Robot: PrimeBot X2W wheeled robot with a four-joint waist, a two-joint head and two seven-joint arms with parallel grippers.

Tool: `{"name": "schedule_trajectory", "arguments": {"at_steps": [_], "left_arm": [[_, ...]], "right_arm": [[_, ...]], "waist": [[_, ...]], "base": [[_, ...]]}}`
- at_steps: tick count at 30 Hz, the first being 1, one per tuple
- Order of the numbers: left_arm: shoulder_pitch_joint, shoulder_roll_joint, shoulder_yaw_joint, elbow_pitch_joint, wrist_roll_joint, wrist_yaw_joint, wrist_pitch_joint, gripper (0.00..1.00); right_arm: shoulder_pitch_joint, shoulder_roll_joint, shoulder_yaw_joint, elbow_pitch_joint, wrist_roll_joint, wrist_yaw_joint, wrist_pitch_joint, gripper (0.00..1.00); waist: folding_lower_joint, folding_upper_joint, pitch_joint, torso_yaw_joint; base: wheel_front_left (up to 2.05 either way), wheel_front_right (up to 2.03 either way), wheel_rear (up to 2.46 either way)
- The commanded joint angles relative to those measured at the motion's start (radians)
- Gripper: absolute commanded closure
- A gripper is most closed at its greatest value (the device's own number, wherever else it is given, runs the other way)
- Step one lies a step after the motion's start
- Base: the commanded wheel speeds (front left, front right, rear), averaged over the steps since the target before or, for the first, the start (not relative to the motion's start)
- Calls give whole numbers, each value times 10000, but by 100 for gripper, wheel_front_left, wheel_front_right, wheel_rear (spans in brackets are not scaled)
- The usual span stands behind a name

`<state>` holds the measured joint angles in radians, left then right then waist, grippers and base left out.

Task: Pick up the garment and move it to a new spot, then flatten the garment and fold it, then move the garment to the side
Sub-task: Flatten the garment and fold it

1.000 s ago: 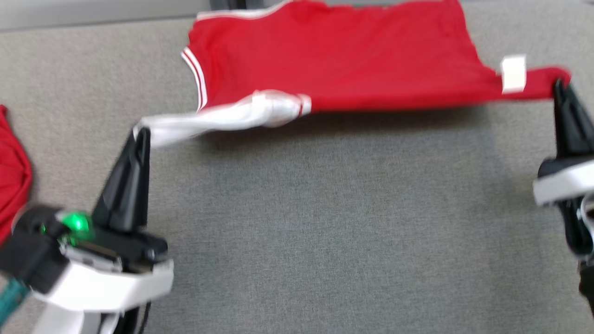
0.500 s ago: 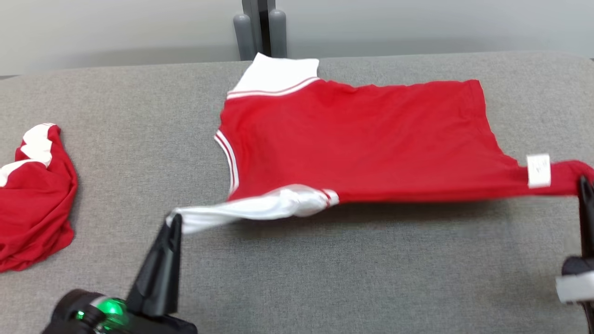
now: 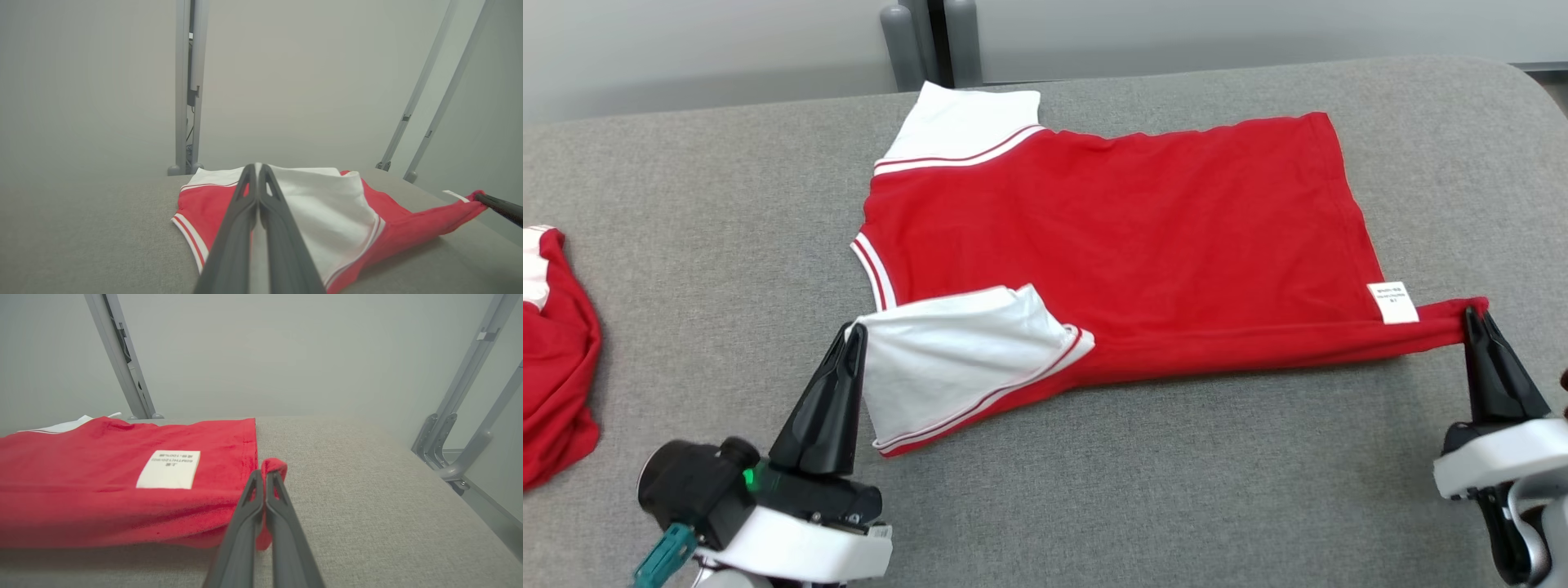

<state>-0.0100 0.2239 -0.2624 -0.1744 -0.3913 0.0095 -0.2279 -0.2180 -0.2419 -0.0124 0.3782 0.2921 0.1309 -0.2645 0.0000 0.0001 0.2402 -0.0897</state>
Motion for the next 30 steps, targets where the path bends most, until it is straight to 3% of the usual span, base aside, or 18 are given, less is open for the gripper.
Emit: {"name": "schedule_trajectory", "arguments": {"at_steps": [1,13,23,30], "left_arm": [[-386,19,5,371,124,-115,-94,100],[-2507,114,-408,3145,1071,-862,-355,100],[-3822,196,33,3535,2069,-959,-371,100],[-4379,154,-184,4530,2472,-1087,-366,100]], "right_arm": [[-311,26,67,298,-3,-3,-17,100],[-2273,25,745,2352,-253,-3,-18,100],[-3273,-147,1246,3286,-188,-3,-18,100],[-3670,-126,1353,3839,-304,-3,-18,100]], "waist": [[0,-1,41,-47],[0,-1,378,-107],[0,-1,960,93],[0,-1,1198,123]], "base": [[0,0,0],[0,0,0],[0,0,0],[0,0,0]]}}
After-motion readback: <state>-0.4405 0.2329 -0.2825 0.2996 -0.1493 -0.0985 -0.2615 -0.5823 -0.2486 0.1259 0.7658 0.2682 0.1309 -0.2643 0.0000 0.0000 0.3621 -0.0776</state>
